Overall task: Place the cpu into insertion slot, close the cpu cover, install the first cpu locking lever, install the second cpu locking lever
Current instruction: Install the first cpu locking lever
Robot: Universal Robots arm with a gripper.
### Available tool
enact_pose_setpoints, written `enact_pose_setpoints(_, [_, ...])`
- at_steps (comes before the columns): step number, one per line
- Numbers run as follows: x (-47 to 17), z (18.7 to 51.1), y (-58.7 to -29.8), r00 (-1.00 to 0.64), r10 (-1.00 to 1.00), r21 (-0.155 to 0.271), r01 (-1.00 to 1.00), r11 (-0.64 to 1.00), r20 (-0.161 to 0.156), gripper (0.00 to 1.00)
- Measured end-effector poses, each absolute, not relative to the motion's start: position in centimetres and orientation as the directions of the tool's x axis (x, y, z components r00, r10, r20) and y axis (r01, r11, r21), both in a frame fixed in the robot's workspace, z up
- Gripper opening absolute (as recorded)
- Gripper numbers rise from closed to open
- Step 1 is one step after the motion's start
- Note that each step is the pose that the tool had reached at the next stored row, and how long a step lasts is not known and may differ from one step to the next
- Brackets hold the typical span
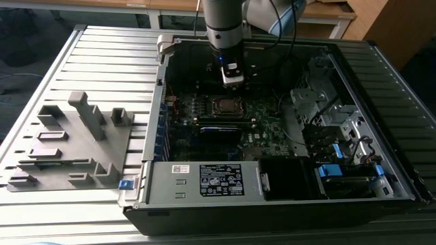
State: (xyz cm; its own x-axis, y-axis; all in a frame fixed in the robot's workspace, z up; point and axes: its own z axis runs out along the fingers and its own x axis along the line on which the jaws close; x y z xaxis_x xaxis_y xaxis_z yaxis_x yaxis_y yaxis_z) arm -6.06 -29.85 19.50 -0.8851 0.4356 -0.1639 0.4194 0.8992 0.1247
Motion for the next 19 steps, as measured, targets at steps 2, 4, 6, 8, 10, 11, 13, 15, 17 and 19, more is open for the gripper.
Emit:
enact_pose_setpoints(2, [-6.12,19.41,-29.85,-0.885,0.434,0.119,0.419,0.9,-0.167,0.11])
enact_pose_setpoints(4, [-6.2,19.34,-29.87,-0.885,0.433,0.113,0.419,0.901,-0.169,0.11])
enact_pose_setpoints(6, [-6.28,19.28,-29.88,-0.885,0.433,0.113,0.419,0.901,-0.17,0.11])
enact_pose_setpoints(8, [-6.28,19.26,-29.86,-0.885,0.433,0.113,0.419,0.901,-0.17,0.11])
enact_pose_setpoints(10, [-6.29,19.26,-29.86,-0.885,0.433,0.114,0.419,0.901,-0.17,0.11])
enact_pose_setpoints(11, [-6.29,19.29,-29.86,-0.885,0.433,0.114,0.419,0.901,-0.17,0.11])
enact_pose_setpoints(13, [-6.28,19.39,-29.84,-0.885,0.434,0.115,0.419,0.901,-0.17,0.11])
enact_pose_setpoints(15, [-6.29,19.58,-29.86,-0.885,0.433,0.114,0.419,0.901,-0.17,0.11])
enact_pose_setpoints(17, [-6.29,19.76,-29.86,-0.885,0.433,0.114,0.419,0.901,-0.17,0.11])
enact_pose_setpoints(19, [-6.3,19.93,-29.86,-0.885,0.433,0.114,0.419,0.901,-0.17,0.11])
